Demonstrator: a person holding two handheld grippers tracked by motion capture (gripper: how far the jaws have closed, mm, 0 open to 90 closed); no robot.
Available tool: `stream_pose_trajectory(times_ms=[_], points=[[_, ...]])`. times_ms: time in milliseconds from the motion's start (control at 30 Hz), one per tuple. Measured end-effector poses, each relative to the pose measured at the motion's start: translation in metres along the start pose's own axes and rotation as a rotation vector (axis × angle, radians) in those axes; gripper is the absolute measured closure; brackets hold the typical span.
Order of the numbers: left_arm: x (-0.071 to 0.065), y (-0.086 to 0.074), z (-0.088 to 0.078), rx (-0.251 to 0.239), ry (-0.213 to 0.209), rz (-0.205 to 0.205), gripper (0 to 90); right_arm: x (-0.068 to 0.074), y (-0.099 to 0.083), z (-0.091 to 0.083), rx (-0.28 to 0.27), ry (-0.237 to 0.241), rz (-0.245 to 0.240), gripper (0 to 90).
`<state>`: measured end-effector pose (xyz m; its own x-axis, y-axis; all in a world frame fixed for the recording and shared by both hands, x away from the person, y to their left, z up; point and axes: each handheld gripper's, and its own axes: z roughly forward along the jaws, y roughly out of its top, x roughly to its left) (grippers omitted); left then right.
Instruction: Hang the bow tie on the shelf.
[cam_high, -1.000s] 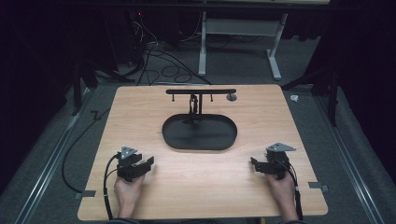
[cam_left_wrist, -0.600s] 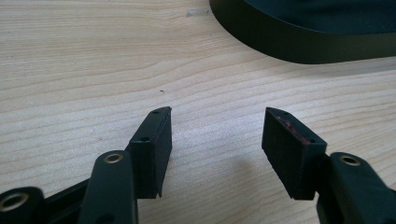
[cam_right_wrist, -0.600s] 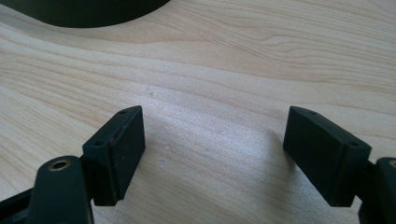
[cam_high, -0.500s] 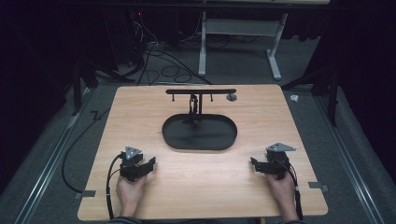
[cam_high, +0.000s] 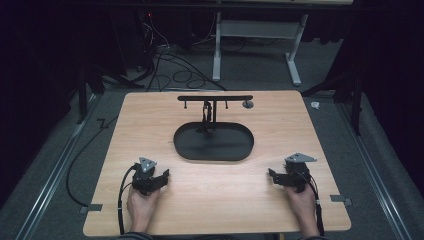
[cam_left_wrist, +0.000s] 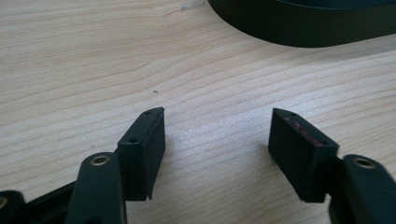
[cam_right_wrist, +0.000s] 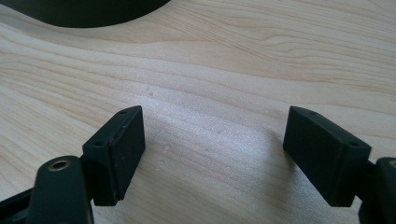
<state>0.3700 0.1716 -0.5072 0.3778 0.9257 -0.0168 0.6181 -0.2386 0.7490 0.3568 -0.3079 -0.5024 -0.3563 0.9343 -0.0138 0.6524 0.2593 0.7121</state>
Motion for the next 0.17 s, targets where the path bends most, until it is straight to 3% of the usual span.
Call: stream_pose_trajectory(times_ms=[167], points=[[-0.0001, 0.0, 0.0001, 0.0, -0.001, 0.0, 35.3, -0.0001, 0.0, 0.0001, -0.001, 0.0, -0.002, 21.9]])
